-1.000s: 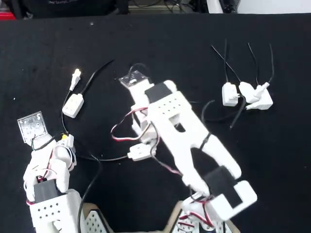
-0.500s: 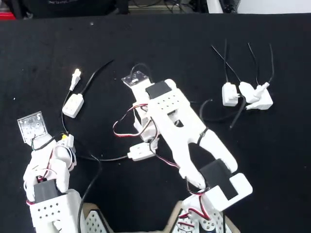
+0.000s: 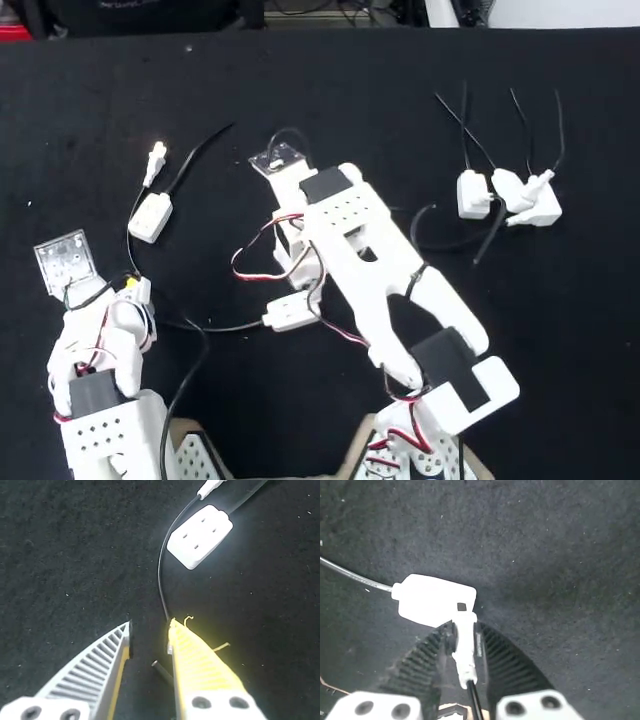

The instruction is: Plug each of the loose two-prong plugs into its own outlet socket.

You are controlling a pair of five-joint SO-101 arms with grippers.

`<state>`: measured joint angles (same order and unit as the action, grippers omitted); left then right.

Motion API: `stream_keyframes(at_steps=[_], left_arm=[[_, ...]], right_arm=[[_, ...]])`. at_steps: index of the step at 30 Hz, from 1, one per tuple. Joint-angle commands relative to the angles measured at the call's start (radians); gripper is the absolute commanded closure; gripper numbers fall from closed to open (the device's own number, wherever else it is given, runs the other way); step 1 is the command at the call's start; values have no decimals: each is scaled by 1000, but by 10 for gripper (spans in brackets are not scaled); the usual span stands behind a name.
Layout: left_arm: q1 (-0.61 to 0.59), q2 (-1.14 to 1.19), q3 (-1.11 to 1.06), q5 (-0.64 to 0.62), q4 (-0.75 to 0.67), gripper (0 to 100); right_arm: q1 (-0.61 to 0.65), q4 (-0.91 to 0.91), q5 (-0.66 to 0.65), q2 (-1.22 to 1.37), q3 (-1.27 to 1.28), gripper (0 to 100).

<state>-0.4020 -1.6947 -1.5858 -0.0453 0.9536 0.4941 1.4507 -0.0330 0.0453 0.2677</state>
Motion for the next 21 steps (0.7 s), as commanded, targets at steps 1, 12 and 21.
stream_keyframes(at_steps=[1,12,21], left_arm=[[-12,-3,13,11,-17,870],[-12,-3,13,11,-20,870],[-12,-3,13,11,-18,870]], right_arm=[[17,41,-8,-5,-39,988],[17,38,0,-4,-35,988],[48,14,3,16,-41,988]])
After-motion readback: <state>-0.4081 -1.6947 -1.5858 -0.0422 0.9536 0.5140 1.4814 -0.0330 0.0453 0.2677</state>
